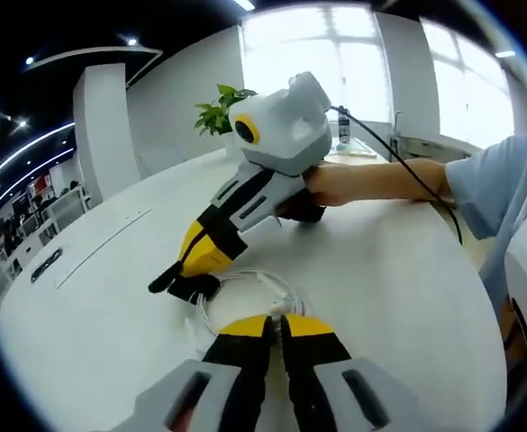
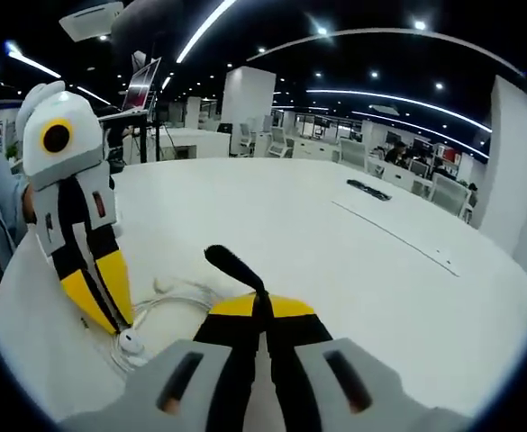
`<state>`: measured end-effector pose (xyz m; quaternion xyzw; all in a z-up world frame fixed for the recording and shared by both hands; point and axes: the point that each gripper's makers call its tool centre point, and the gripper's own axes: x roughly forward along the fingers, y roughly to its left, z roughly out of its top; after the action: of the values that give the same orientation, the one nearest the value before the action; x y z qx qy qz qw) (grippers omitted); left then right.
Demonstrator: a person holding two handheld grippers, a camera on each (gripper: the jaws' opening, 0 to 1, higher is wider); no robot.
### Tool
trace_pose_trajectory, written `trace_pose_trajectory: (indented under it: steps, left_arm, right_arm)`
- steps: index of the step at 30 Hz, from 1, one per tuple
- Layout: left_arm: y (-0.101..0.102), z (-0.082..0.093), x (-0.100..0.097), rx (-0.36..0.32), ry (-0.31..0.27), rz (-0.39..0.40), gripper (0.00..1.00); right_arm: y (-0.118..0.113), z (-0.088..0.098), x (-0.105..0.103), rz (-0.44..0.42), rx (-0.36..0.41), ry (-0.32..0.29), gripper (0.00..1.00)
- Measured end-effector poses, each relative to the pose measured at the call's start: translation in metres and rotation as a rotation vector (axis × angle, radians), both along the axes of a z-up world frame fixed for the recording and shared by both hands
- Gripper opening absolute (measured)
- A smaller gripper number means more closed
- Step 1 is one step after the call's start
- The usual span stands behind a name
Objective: Peel open the Velcro strap on the desktop, arrange the wired earphones neatly onto it, and close the Velcro strap to secure them.
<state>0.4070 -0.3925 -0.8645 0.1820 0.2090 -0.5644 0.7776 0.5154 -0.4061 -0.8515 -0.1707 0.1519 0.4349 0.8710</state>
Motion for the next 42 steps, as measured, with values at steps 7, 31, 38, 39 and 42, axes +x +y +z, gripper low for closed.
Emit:
trace_pose_trajectory:
  steps: [7, 31, 38, 39, 42]
  left_arm:
    - [0.0, -0.002, -0.005, 0.005, -0.004, -0.009, 0.09]
    - [-0.003, 0.017, 0.003, -0.095, 0.004, 0.017, 0.1]
    - [-0.004, 0.021, 0.005, -0.119, -0.005, 0.022, 0.1]
    - [-0.005, 0.022, 0.005, -0.125, -0.004, 0.022, 0.1]
    - [-0.006, 0.024, 0.005, -0.147, 0.005, 0.022, 0.1]
  right_arm:
    - [-0.001, -0.007, 0.0, 0.028, -0.069, -0.019, 0.04]
    - [-0.005, -0.006, 0.01, -0.004, -0.003, -0.035, 0.06]
    - [-0.006, -0.006, 0.014, -0.016, -0.006, -0.048, 0.06]
    - [-0.007, -0.006, 0.015, -0.02, -0.009, -0.052, 0.06]
    - [-0.008, -0.005, 0.017, -0.034, -0.012, -0.06, 0.06]
